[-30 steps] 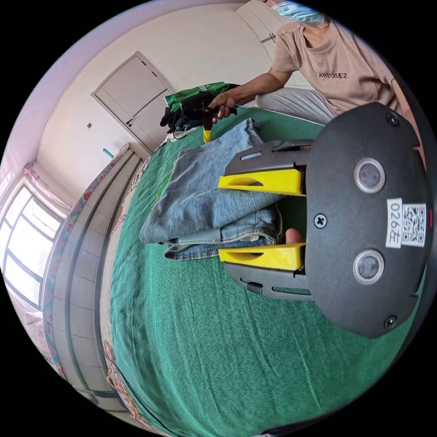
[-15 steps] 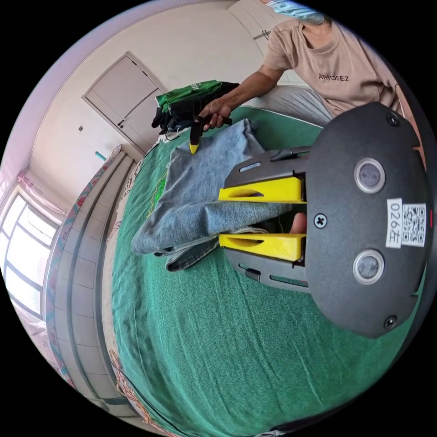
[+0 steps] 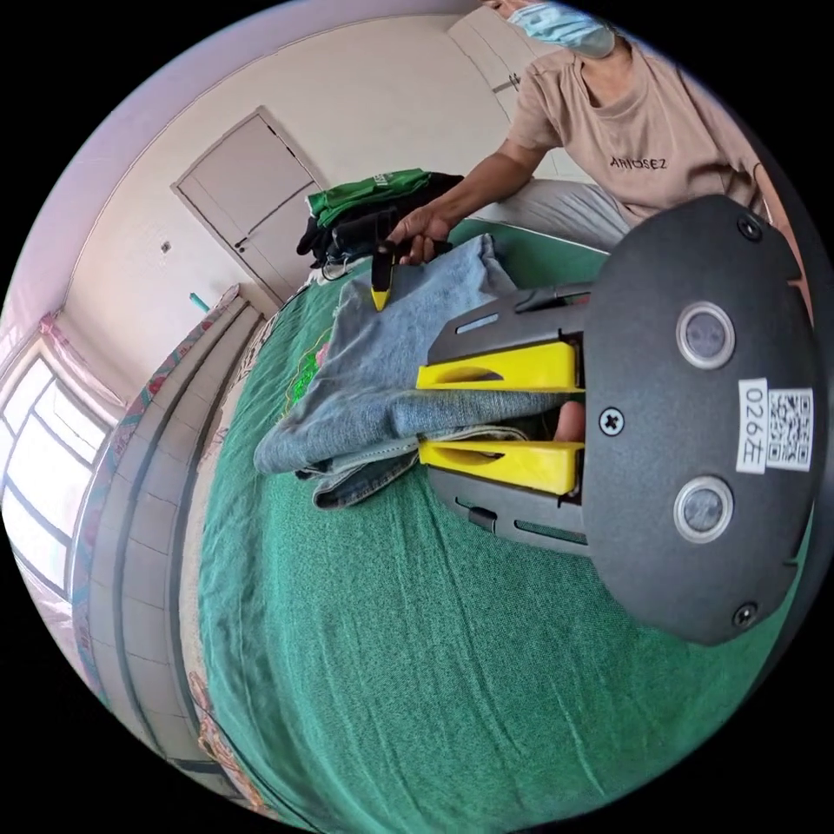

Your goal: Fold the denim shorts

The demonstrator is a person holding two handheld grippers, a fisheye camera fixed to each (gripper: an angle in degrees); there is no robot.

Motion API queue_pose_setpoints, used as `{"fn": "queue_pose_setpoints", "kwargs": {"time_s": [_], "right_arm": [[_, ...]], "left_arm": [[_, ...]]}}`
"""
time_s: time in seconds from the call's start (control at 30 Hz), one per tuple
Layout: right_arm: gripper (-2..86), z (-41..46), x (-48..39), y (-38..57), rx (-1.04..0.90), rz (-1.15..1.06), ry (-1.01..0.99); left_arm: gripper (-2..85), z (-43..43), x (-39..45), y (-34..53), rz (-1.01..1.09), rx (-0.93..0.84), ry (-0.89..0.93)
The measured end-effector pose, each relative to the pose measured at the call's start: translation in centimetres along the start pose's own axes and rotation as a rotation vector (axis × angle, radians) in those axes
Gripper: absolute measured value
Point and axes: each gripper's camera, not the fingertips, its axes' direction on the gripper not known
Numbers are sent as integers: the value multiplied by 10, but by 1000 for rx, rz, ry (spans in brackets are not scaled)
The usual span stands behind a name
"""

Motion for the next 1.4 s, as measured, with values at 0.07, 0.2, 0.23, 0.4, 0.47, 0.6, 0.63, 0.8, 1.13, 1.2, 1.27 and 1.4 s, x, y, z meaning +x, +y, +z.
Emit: {"fn": "queue_pose_setpoints", "kwargs": {"time_s": [0.07, 0.2, 0.23, 0.4, 0.47, 0.6, 0.63, 0.8, 1.13, 1.2, 1.27, 1.4], "right_arm": [[-2, 11, -20, 18, 27, -105, 98], [-5, 36, -80, 63, 75, -370, 384], [-5, 43, -100, 85, 107, -461, 475], [-5, 48, -149, 173, 292, -681, 742], [-5, 24, -151, 207, 422, -673, 767], [-5, -38, -126, 262, 610, -581, 801], [-5, -65, -113, 280, 663, -532, 809], [-3, -174, -40, 364, 906, -268, 809], [57, -210, 242, 530, 1120, 506, 855], [49, -178, 223, 581, 1322, 444, 882], [18, -120, 178, 635, 1574, 178, 878], [-6, -49, 124, 659, 1633, -253, 583]], "left_arm": [[80, -13, 13, -2, 22, 9, -37], [70, -48, 47, 0, 61, 69, -72], [67, -60, 62, -1, 91, 91, -90], [64, -117, 137, -17, 207, 273, -135], [64, -132, 169, -37, 245, 341, -114], [65, -144, 280, -124, 470, 382, -64], [65, -139, 317, -152, 543, 380, -41], [72, -76, 477, -279, 779, 322, 122], [-7, 62, 510, -286, 647, 105, 408], [-9, 40, 475, -247, 647, 118, 442], [-9, 16, 438, -208, 617, 96, 459], [-10, -50, 356, -120, 495, 55, 485]]}}
